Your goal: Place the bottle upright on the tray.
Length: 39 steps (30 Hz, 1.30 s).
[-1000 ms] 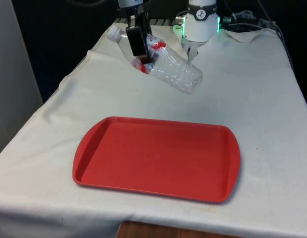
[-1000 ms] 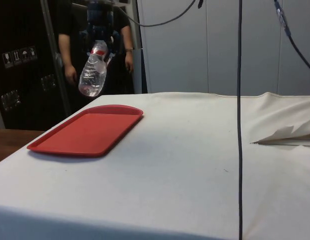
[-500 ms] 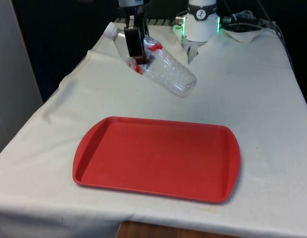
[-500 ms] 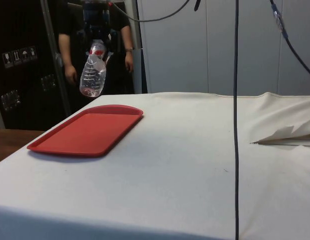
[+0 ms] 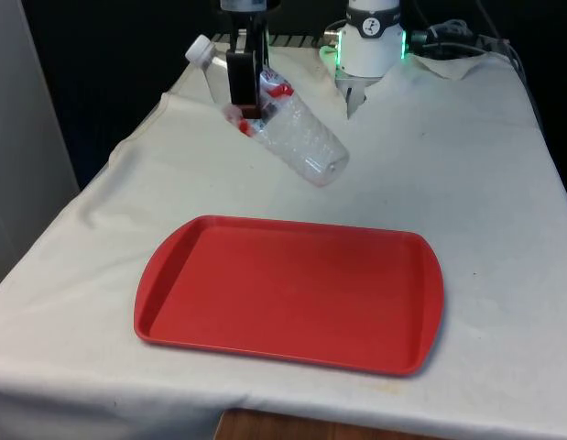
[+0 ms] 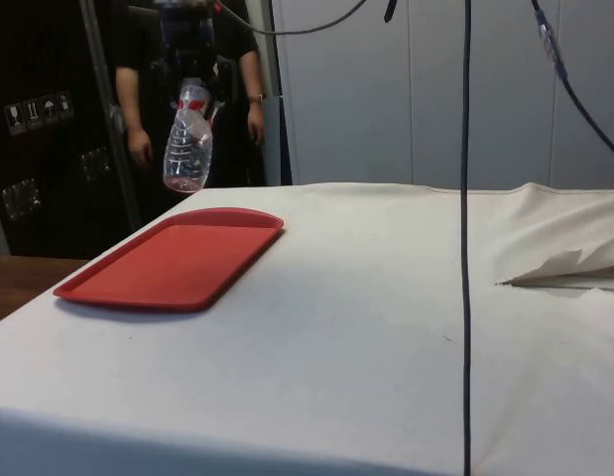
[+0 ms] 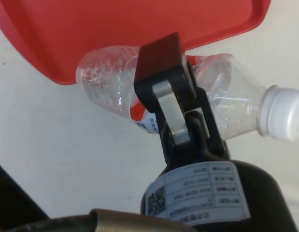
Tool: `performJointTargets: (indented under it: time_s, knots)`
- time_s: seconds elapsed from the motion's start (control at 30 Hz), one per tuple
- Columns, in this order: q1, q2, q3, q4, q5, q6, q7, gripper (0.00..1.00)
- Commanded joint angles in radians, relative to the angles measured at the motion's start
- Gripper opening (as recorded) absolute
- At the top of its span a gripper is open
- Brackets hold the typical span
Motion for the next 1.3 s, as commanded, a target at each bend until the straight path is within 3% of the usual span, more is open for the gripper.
performJointTargets:
  time_s: [0.0, 0.07, 0.1, 0.17, 0.4, 0.43, 0.47, 0.57, 0.73, 0.77, 0.8, 1.03, 1.07, 1.1, 1.27]
  knots:
    - [0.007, 0.002, -0.005, 0.001, -0.010, 0.014, 0.015, 0.14]
    - [0.008, 0.003, -0.003, 0.001, -0.027, 0.019, 0.026, 0.14]
    - [0.002, 0.000, 0.003, 0.000, -0.026, 0.008, 0.017, 0.14]
    - [0.010, 0.003, -0.001, 0.002, -0.050, 0.024, 0.042, 0.14]
    - [0.012, 0.005, 0.009, 0.003, -0.105, 0.042, 0.083, 0.14]
    - [0.006, 0.001, 0.015, 0.000, -0.098, 0.030, 0.069, 0.14]
    - [0.012, 0.005, 0.010, 0.004, -0.113, 0.044, 0.089, 0.14]
    - [0.014, 0.007, 0.014, 0.005, -0.142, 0.055, 0.113, 0.14]
    - [0.014, 0.010, 0.021, 0.009, -0.190, 0.066, 0.150, 0.14]
    - [0.008, 0.005, 0.028, 0.005, -0.186, 0.057, 0.137, 0.14]
    - [0.014, 0.011, 0.022, 0.010, -0.199, 0.067, 0.156, 0.14]
    - [0.017, 0.017, 0.028, 0.019, -0.266, 0.070, 0.201, 0.14]
    - [0.010, 0.012, 0.035, 0.015, -0.262, 0.061, 0.188, 0.14]
    - [0.017, 0.017, 0.029, 0.019, -0.274, 0.070, 0.207, 0.14]
    - [0.017, 0.018, 0.036, 0.020, -0.327, 0.076, 0.246, 0.14]
